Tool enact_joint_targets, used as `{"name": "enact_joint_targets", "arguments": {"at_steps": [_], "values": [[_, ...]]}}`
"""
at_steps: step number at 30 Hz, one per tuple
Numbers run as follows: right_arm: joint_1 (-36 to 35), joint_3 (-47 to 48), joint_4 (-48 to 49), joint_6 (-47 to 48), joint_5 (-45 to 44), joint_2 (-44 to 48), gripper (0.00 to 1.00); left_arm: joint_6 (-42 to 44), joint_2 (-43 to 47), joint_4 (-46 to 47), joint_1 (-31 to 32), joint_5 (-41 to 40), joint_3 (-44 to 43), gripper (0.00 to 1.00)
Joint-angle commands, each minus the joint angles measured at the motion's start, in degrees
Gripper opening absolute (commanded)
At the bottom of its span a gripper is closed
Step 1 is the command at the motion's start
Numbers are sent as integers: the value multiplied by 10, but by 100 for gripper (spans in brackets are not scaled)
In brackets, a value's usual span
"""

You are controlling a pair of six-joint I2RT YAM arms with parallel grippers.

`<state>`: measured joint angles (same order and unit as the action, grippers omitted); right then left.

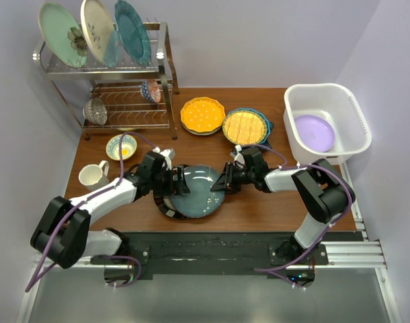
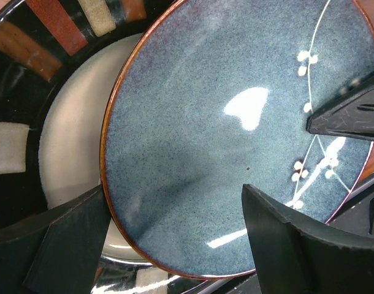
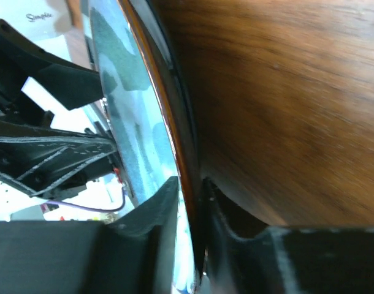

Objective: Place the plates into the plastic bin on the countertop
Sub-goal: Pick up the plate at the center of the board.

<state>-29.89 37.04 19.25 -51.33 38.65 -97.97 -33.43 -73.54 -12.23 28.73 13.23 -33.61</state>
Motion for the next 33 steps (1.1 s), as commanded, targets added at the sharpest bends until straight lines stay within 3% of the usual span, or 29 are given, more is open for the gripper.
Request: {"name": "enact_joint_targets", "arguments": {"at_steps": [1,6,12,33], "values": [[-2,12,-13,13,8,11,19,1,3,-7,7,-2,-22,89],[-2,13,-25,19,7,14,6,2,7,-19,7,-16,-29,89],[-3,21,-53,33,-2,29,1,3,29,-42,7,-50,-38,92],[1,44,-126,51,-30,107,0,-6,75,-82,7,-99,-50,93]]}}
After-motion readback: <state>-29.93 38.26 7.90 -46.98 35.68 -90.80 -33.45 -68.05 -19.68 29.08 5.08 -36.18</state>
